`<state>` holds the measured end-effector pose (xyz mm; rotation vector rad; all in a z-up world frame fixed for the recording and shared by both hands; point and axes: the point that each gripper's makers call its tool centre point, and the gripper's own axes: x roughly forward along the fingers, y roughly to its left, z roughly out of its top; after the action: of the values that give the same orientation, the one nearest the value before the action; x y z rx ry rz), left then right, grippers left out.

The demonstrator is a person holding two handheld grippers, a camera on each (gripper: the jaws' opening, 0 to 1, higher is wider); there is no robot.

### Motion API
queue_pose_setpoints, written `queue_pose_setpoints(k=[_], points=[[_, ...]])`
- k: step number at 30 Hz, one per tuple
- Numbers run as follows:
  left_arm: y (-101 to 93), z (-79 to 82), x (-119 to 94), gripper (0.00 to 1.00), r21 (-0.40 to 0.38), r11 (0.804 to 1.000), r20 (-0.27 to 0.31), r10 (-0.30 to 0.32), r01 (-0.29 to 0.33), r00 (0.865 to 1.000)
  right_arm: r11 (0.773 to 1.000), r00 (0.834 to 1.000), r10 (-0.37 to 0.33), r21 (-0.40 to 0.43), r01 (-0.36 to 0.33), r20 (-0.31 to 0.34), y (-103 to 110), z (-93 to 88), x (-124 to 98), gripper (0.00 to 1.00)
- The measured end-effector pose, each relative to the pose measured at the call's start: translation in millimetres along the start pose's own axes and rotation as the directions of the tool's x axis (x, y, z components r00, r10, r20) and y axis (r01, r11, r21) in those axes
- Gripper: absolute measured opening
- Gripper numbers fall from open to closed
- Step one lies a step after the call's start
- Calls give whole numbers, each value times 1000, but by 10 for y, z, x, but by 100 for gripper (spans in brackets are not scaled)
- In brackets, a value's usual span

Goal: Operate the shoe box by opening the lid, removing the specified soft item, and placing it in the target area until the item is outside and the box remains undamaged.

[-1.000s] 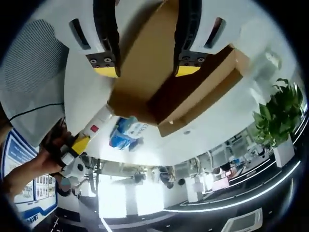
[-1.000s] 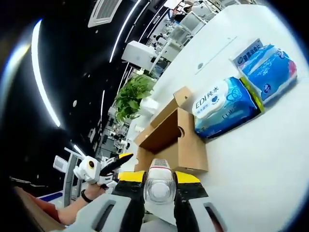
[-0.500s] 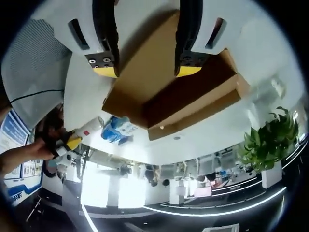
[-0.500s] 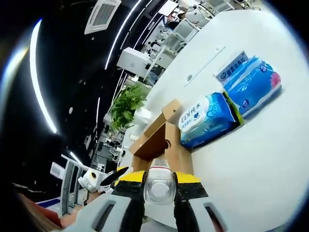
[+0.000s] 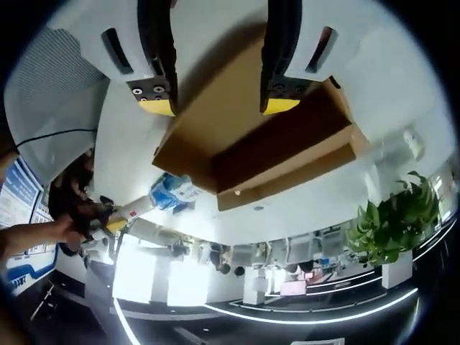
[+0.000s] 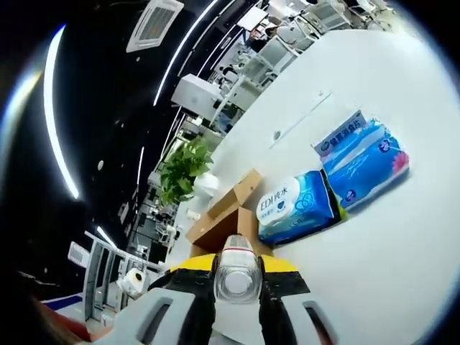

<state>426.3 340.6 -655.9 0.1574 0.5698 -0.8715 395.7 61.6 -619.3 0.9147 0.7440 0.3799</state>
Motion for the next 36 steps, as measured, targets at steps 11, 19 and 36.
queue_pose_setpoints(k=[11,19,36], points=[[-9,-17,-52,46,-8,1000,3,7,-7,1000,997,1000,-26,-68,27,10,57,544,75,17],[39,-35,-99,46,-28,999,9,28,-28,1000,997,999,-41,-62,42,24,36,883,175,17],[120,-60,-164,46,-54,996,9,65,-64,998,976,988,-140,-178,128,-60,-48,1323,453,17]])
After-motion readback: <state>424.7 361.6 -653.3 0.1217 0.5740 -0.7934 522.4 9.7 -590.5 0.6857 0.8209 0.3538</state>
